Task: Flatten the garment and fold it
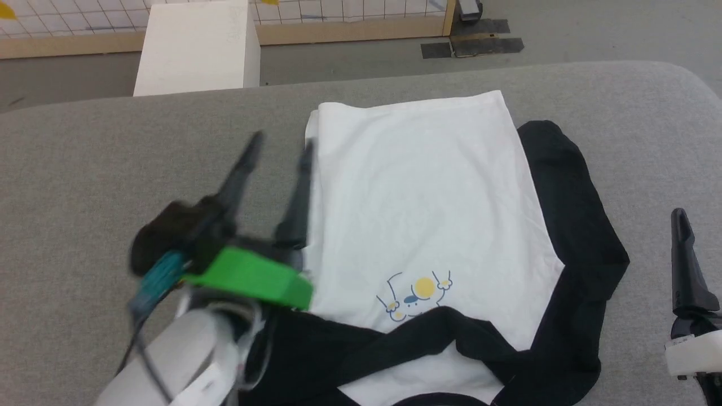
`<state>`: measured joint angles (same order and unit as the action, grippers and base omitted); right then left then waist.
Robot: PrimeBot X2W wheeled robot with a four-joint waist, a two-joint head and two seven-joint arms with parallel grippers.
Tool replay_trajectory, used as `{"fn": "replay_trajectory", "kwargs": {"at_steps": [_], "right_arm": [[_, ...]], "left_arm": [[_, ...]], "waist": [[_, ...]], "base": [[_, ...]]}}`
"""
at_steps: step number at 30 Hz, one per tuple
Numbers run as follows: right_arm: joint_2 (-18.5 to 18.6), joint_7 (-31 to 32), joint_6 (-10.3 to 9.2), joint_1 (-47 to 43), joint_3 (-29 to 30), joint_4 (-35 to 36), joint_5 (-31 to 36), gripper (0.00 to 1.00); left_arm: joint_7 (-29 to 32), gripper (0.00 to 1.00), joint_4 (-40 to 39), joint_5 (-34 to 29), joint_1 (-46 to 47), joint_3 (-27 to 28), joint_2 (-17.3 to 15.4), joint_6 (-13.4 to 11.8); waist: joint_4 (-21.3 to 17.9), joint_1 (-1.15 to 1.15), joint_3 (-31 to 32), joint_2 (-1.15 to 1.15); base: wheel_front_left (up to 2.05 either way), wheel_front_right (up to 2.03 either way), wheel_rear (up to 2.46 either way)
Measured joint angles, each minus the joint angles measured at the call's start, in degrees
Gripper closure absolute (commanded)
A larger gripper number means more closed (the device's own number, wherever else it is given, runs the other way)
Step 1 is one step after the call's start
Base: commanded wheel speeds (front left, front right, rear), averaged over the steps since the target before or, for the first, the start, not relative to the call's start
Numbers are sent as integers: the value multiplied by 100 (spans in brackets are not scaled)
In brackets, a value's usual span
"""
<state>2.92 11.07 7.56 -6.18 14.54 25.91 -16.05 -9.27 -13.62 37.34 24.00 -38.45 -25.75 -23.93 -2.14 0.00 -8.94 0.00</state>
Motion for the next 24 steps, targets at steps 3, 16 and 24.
{"fn": "replay_trajectory", "kwargs": {"at_steps": [3,16,24], "right_arm": [[1,-8,0,-39,-16,-23,-47,0],[0,-162,0,-244,-71,-299,-279,0],[0,-283,0,-159,-125,-431,-299,0]], "left_arm": [[-286,0,-394,31,-730,457,-374,-353],[-545,0,-937,-860,-2532,1526,-319,-510],[-545,0,-714,-1468,-2691,2058,550,308]], "waist": [[18,0,18,0],[196,0,-74,0],[247,0,-362,0]], "base": [[0,0,0],[0,0,0],[0,0,0]]}}
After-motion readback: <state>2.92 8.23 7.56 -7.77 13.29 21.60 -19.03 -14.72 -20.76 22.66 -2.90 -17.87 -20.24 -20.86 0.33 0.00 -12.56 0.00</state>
